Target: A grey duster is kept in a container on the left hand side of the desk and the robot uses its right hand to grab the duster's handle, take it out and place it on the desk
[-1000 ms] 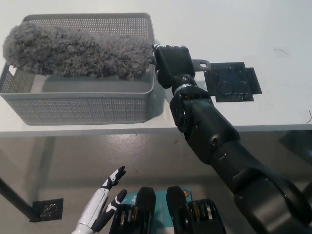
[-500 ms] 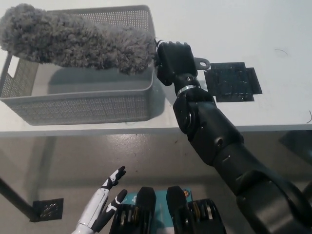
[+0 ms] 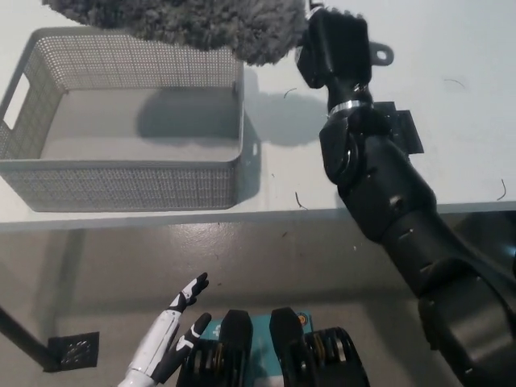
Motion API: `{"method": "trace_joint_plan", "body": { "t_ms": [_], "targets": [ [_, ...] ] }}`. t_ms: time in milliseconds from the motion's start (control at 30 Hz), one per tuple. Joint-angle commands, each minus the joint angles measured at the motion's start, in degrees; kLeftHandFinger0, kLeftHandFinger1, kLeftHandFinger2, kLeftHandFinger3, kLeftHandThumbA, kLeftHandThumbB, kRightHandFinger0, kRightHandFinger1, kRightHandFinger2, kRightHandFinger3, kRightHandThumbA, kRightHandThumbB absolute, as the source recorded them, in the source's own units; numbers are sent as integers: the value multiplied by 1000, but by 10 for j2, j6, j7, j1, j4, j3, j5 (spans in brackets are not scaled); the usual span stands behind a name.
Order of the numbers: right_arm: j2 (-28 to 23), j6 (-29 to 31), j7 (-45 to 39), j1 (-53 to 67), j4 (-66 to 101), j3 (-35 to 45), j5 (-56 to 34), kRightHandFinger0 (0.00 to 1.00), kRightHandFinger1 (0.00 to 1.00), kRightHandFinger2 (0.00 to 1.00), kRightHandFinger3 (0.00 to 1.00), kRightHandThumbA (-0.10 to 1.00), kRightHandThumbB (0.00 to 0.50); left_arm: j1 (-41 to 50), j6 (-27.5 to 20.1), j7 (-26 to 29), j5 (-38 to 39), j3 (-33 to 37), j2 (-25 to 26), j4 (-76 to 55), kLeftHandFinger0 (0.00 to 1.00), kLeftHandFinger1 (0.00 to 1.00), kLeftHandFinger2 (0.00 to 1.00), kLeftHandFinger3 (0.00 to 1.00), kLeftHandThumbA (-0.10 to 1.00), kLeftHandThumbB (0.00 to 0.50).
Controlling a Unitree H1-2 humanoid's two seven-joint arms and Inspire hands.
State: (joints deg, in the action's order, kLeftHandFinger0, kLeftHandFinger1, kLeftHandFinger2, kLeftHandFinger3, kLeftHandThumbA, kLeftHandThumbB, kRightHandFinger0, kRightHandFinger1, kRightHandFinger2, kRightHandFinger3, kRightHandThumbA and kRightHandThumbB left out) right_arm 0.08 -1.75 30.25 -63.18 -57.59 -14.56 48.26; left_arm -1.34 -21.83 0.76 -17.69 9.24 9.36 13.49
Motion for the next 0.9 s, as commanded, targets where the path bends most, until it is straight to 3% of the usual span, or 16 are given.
{"method": "trace_joint_plan", "body": {
  "t_ms": [0, 133, 167, 200, 233, 267, 300, 333, 367, 400, 467, 500, 633, 733, 833, 867],
  "targets": [
    [0, -30, -30, -44, 22, -10, -23, 1000, 1000, 1000, 1000, 540, 496, -2, -27, -1, 1, 1, 8, -14, 1000, 1000, 1000, 1000, 1000, 87],
    [-2, -24, -29, -40, 19, -7, -39, 987, 1000, 1000, 1000, 460, 467, -2, -25, -3, 2, 1, 7, -15, 1000, 1000, 1000, 1000, 1000, 89],
    [-2, -23, -9, -39, 14, -5, -39, 915, 1000, 1000, 1000, 417, 454, -2, -28, 0, 0, 1, 7, -13, 1000, 1000, 1000, 1000, 1000, 84],
    [-1, -37, 19, -37, 15, -2, -34, 644, 848, 1000, 1000, 366, 417, 0, -29, 1, -2, 1, 7, -13, 1000, 1000, 1000, 1000, 1000, 85],
    [-1, -49, 42, -36, 15, -3, -26, 196, 391, 572, 923, 223, 285, 1, -28, 0, -1, 2, 7, -13, 1000, 1000, 1000, 1000, 1000, 88],
    [-2, -57, 59, -37, 16, -5, -19, 39, 250, 492, 756, 195, 311, 1, -28, -1, 0, 2, 7, -13, 1000, 1000, 1000, 1000, 1000, 89],
    [-5, -58, 82, -36, 14, -8, -13, 8, 59, 305, 528, -12, 293, 1, -28, -1, -1, 2, 7, -13, 1000, 1000, 1000, 1000, 1000, 89],
    [-9, -56, 92, -34, 12, -5, -15, 0, 3, 206, 292, -96, 216, 0, -29, -1, -1, 2, 7, -11, 1000, 1000, 1000, 1000, 1000, 86],
    [-12, -49, 96, -34, 7, 0, -24, 0, 1, 234, 243, -99, 210, -1, -29, -1, 1, 1, 9, -11, 1000, 1000, 1000, 1000, 1000, 85],
    [-18, -37, 98, -31, 4, 8, -37, 0, 71, 442, 325, -100, 191, -1, -26, -2, 3, 0, 8, -14, 1000, 1000, 1000, 1000, 1000, 92],
    [-28, -28, 76, -20, 10, 20, -57, 0, 192, 650, 485, -100, 177, 3, -24, -4, 4, 1, 8, -16, 1000, 1000, 1000, 1000, 1000, 90],
    [-33, -23, 72, -16, 11, 24, -63, 0, 275, 741, 663, -100, 157, 4, -24, -5, 3, 2, 9, -17, 1000, 1000, 1000, 1000, 1000, 87],
    [-58, 10, 84, -1, 9, 56, -100, 0, 361, 724, 918, -100, 135, 9, -19, -4, 0, 1, 9, -19, 1000, 1000, 1000, 1000, 1000, 89],
    [-68, 14, 91, 1, 13, 73, -113, 0, 333, 704, 890, -100, 152, 9, -24, -2, 1, 1, 7, -15, 1000, 1000, 1000, 1000, 1000, 77],
    [-81, 28, 87, 12, 43, 115, -154, 0, 206, 604, 635, -100, 165, 10, -24, 0, -1, 2, 5, -14, 1000, 1000, 1000, 1000, 1000, 72],
    [-87, 35, 87, 17, 51, 120, -158, 0, 184, 591, 624, -100, 168, 10, -25, 1, -2, 2, 5, -13, 1000, 1000, 1000, 1000, 1000, 71]
  ]
}}
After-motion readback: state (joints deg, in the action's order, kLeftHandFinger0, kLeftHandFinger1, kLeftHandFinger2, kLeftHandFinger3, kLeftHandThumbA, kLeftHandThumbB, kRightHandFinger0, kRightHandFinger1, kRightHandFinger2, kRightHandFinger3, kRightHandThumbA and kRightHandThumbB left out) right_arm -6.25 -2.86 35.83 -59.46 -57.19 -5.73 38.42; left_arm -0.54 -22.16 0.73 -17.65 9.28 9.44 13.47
